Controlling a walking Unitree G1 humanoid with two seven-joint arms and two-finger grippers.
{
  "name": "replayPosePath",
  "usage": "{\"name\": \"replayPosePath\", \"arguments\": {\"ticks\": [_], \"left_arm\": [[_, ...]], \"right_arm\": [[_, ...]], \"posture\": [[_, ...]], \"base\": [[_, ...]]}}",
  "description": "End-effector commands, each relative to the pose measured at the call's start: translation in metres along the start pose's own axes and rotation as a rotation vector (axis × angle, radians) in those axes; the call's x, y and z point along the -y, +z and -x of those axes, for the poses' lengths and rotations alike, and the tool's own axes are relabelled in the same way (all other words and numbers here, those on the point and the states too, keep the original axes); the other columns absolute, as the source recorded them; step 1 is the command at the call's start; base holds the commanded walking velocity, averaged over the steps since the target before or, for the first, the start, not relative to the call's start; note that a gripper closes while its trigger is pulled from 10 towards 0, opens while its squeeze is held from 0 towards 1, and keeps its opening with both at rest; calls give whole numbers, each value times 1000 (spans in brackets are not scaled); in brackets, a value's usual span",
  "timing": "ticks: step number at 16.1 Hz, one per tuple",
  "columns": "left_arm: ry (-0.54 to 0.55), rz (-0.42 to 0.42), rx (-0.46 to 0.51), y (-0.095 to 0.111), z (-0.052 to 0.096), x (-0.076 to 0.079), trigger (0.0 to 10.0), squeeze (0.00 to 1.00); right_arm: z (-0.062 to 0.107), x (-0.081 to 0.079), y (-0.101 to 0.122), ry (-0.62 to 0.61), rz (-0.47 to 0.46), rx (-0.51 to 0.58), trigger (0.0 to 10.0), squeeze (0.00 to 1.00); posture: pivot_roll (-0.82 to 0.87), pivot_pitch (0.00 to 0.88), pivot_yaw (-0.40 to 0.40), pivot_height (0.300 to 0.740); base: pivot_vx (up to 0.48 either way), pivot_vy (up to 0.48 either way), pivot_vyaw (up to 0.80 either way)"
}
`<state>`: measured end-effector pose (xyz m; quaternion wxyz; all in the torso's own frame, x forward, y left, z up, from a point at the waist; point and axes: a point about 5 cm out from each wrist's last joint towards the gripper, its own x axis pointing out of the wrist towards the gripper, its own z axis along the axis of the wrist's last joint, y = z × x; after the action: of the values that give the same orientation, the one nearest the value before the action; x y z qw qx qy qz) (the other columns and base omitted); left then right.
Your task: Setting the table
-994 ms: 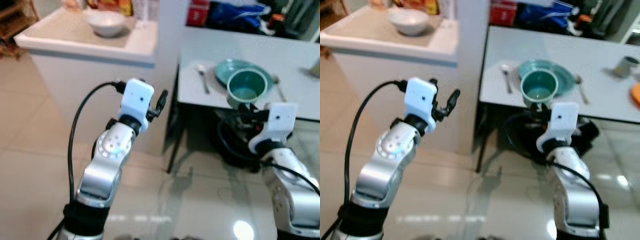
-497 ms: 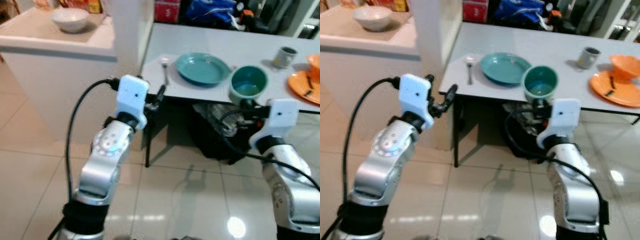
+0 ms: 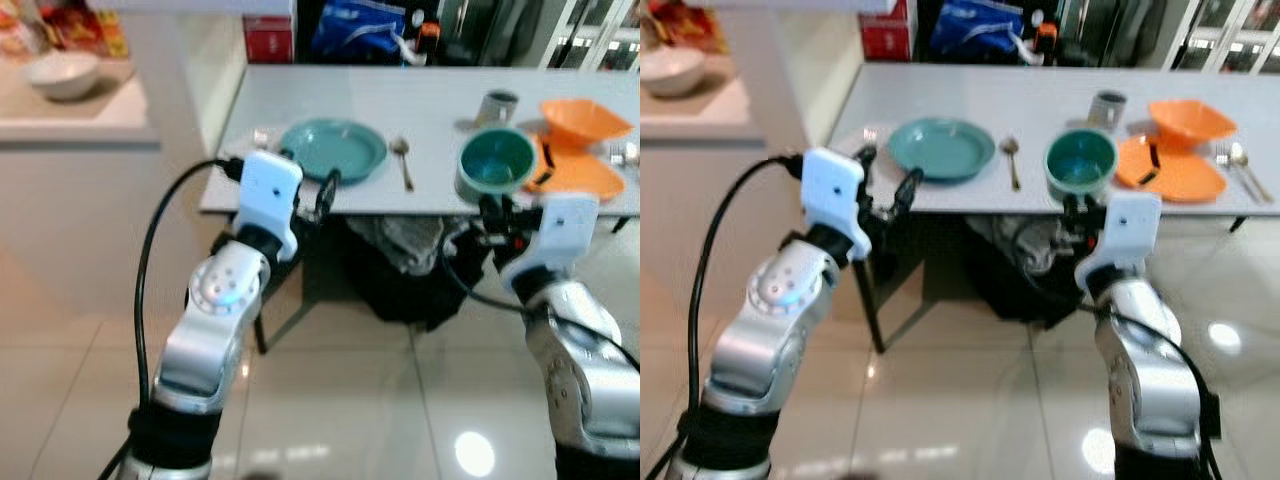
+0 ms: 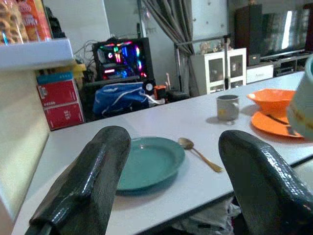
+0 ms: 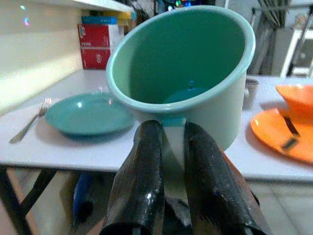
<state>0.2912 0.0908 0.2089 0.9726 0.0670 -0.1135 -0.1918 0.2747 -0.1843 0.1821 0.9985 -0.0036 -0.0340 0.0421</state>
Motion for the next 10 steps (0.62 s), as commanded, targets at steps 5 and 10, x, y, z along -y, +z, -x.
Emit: {"name": "replayPosePath", "arguments": {"ticks": [5, 10], "left_arm": [[47, -29, -19, -3, 1, -11, 10000, 0], [49, -37, -17, -2, 0, -13, 10000, 0]], "right_arm": [[-5, -7, 6, 45, 3, 34, 10000, 0], [-7, -9, 5, 57, 0, 36, 10000, 0]], "posture": [[4, 0, -51, 740], [8, 0, -51, 740]], "base": [[480, 0, 0], [476, 0, 0]]}}
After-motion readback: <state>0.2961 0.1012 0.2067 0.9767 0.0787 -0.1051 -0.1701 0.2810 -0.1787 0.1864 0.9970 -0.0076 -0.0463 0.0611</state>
